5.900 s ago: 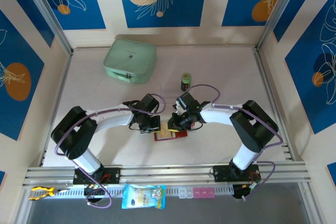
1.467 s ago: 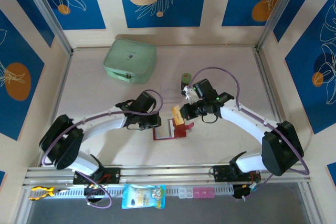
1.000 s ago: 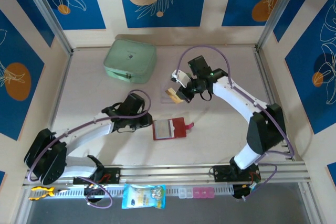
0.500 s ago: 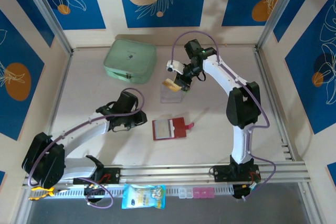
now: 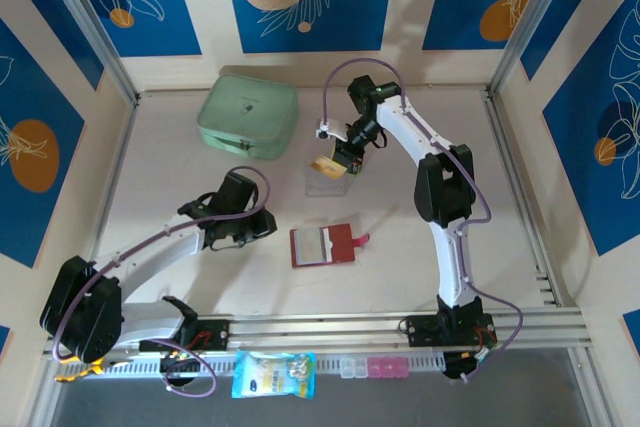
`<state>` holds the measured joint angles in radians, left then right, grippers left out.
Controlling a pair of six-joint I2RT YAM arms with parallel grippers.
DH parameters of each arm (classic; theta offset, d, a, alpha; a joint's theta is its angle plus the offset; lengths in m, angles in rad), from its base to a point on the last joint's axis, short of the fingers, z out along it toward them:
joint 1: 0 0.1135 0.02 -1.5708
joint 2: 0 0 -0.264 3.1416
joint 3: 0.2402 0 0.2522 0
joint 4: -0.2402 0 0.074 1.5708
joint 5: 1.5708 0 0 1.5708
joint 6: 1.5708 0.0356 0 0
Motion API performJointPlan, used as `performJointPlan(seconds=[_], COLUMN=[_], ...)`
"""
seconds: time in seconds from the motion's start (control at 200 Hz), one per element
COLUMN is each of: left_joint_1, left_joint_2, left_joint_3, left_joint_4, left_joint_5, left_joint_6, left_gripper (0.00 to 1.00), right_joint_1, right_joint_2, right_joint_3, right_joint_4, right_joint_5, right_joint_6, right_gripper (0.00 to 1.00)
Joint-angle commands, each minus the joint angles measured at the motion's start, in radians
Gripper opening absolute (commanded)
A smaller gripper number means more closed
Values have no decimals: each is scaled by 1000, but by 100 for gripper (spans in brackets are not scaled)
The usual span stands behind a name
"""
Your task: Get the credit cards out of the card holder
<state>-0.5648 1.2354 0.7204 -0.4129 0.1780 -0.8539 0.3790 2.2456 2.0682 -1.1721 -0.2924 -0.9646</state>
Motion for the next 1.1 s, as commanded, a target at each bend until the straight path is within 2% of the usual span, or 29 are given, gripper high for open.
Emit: performJointPlan(seconds=[0.0, 0.415, 0.805, 0.89, 1.025, 1.095], left_joint_1=[16, 26, 32, 31, 31, 31], left_joint_2=[-9, -5, -16, -15, -12, -10], left_joint_3=[-13, -34, -50, -50, -50, -50], left_joint_4=[-30, -15, -6, -1, 2, 3], left_joint_5=[22, 34, 43, 46, 47, 50], left_joint_6=[23, 23, 19, 16, 17, 15], left_gripper=[18, 19, 19, 20, 20, 20], right_joint_1=[0, 38, 99, 101, 98, 98], right_joint_2=[29, 95, 121, 119, 98, 81], right_joint_3=[38, 45, 24, 23, 19, 19], right_joint_4=[-83, -114, -116, -123, -117, -110], right_joint_5=[-6, 18, 103, 118, 131, 136], right_joint_6=[-42, -55, -54, -51, -45, -41], right_gripper=[0, 0, 0, 5, 23, 28])
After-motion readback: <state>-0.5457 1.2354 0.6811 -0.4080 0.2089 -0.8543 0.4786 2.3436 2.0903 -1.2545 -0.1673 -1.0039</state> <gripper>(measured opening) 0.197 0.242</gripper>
